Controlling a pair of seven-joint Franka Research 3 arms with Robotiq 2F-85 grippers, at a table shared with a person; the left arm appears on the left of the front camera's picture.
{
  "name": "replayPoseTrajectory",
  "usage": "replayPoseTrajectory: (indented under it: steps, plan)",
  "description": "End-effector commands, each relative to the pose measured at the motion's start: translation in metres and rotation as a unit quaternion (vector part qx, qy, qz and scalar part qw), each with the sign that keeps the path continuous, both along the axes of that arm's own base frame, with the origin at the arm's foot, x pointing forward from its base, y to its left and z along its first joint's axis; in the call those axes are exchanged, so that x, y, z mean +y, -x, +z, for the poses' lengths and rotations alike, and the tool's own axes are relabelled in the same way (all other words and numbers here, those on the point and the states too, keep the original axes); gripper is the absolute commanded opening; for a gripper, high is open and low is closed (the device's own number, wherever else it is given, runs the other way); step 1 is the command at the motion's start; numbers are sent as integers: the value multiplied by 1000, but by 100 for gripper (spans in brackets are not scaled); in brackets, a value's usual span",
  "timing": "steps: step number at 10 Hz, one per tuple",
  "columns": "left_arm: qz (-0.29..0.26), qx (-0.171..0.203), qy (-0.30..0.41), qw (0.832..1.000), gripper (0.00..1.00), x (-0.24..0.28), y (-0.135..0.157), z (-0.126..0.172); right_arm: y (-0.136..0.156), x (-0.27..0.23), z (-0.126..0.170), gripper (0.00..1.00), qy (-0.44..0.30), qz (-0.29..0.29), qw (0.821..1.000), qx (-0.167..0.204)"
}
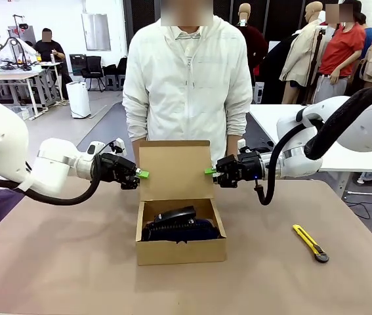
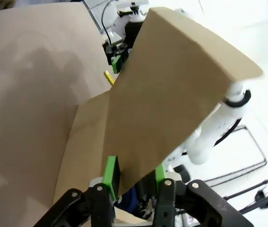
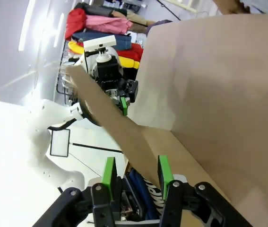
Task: Pack the items into the box.
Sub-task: Close the Mailer Box.
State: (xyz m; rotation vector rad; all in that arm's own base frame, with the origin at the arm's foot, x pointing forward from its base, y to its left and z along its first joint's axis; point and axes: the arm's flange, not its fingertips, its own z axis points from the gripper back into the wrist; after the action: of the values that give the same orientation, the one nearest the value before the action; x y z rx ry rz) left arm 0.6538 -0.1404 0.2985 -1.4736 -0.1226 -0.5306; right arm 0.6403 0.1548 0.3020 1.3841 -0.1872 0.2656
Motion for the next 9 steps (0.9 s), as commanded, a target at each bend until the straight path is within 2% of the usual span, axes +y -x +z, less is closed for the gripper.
replayPoseTrajectory:
  steps: [1, 2, 4, 5, 6, 9]
  plan:
    - [-20, -100, -4, 995, 40, -2, 11, 5, 6, -7, -2, 49, -21, 7, 996, -81]
    - [-13, -150, -10, 989, 40, -1, 16, 9, 12, -9, 2, 49, -49, 26, 991, -122]
    - [6, -245, -17, 969, 40, -3, 27, 15, 21, -13, 4, 49, -74, 17, 976, -206]
    - [4, -278, -4, 961, 40, -3, 34, 17, 26, -12, 4, 49, -74, 18, 968, -240]
    - [-1, -312, 16, 950, 40, -1, 40, 20, 30, -11, 3, 49, -78, 22, 962, -262]
    - [-15, -401, 54, 914, 40, 1, 63, 29, 35, -3, 5, 49, -74, 17, 955, -286]
